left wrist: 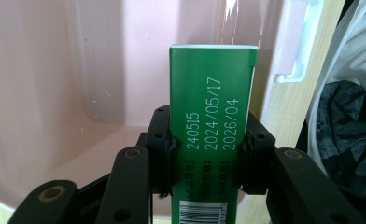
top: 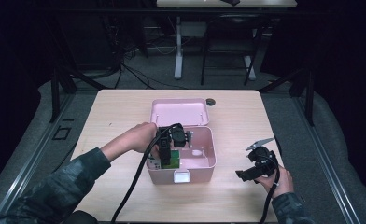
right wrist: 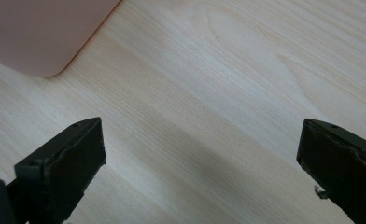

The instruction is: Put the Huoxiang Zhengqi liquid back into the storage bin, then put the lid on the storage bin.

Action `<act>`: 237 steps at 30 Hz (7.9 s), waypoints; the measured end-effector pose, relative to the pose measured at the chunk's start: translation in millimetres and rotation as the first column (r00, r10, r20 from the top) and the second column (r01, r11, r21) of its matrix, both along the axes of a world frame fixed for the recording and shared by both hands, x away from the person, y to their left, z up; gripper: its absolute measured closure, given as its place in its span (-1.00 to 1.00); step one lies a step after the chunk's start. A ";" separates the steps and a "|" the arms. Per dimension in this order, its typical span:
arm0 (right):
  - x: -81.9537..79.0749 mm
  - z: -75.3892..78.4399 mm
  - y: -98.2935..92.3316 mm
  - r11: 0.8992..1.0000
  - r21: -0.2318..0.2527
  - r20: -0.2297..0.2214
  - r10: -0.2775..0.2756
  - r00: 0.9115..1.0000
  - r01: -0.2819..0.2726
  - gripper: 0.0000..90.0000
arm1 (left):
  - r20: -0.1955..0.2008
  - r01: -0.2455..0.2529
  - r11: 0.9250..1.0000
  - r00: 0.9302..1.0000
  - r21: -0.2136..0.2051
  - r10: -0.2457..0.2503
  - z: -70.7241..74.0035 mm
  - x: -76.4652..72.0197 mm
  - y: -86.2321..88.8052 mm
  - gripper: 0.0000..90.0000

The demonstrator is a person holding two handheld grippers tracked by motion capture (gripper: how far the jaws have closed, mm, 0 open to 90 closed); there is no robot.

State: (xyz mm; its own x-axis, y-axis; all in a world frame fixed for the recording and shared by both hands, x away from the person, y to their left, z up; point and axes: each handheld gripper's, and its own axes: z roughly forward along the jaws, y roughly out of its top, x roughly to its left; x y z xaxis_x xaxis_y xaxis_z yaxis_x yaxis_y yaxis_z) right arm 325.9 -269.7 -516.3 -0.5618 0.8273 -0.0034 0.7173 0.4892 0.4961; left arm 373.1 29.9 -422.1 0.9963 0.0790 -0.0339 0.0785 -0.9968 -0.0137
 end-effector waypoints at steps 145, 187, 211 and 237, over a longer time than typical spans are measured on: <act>151.6 69.5 74.5 0.960 0.276 0.063 0.034 0.997 -0.050 -0.29 | -0.081 -0.587 0.618 0.756 -0.523 0.650 -39.5 30.7 123.0 0.14; 212.9 29.7 112.5 0.969 0.177 0.031 -0.180 0.983 0.172 0.61 | -0.073 -0.575 0.625 0.764 -0.528 0.641 -40.1 32.2 123.6 0.15; 197.4 44.8 104.6 0.937 0.297 0.123 -0.226 0.966 0.181 0.74 | -0.071 -0.578 0.615 0.757 -0.536 0.649 -40.6 32.2 122.7 0.16; 165.7 75.4 86.1 0.898 0.429 0.237 -0.216 0.947 0.098 0.83 | -0.061 -0.578 0.616 0.754 -0.536 0.654 -40.9 31.4 120.5 0.16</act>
State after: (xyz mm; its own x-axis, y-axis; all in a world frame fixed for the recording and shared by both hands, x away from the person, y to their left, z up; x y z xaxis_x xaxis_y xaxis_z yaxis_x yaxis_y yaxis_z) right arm 491.6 -183.6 -440.9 -0.4504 0.8655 0.2190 0.5756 0.0940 0.8123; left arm 404.5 150.4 -463.0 0.7159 0.6857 -0.1315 0.6395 -0.5684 0.5177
